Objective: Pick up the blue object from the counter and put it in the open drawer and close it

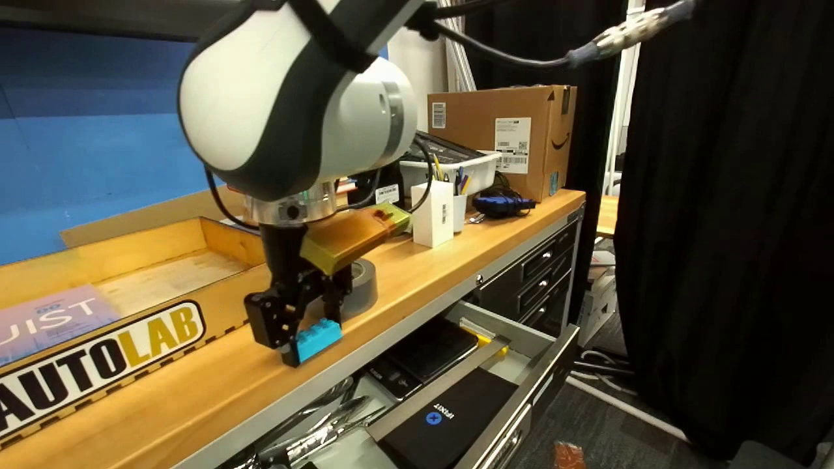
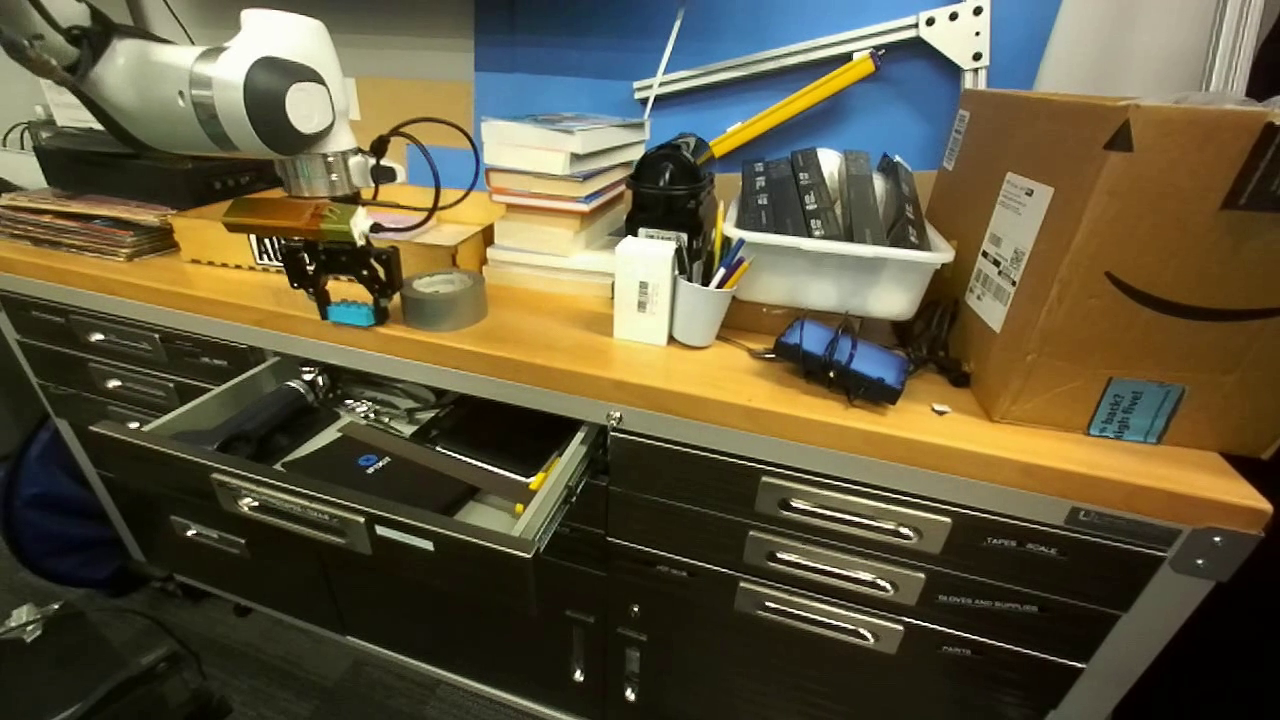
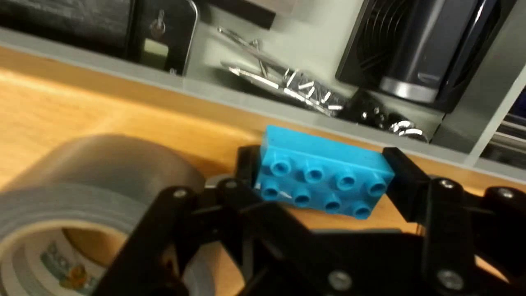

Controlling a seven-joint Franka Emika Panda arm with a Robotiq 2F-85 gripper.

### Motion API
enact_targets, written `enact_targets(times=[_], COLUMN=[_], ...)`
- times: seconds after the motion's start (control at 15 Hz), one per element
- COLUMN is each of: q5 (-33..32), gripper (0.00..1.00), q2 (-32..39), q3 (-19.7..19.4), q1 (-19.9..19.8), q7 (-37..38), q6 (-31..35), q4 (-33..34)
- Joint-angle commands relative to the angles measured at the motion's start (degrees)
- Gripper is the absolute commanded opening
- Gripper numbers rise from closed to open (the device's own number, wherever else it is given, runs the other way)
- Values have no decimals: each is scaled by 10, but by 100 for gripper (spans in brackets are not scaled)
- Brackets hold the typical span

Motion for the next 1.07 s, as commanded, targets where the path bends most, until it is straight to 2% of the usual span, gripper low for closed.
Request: enact_targets(times=[0.0, 0.07, 0.4, 0.47, 0.67, 0.8, 1.0], q5=[89, 96, 38, 24, 30, 16, -24], gripper=[52, 52, 52, 94, 100, 100, 100], q2=[-103, -119, -157, -159, -171, -188, -201], q3=[12, 7, -38, -47, -66, -77, -93], q1=[-37, -41, -72, -79, -95, -103, -120], q7=[-94, -114, -100, -101, -142, -181, -174], q6=[5, 10, 105, 123, 127, 74, 44], q4=[-122, -144, -240, -254, -283, -300, -333])
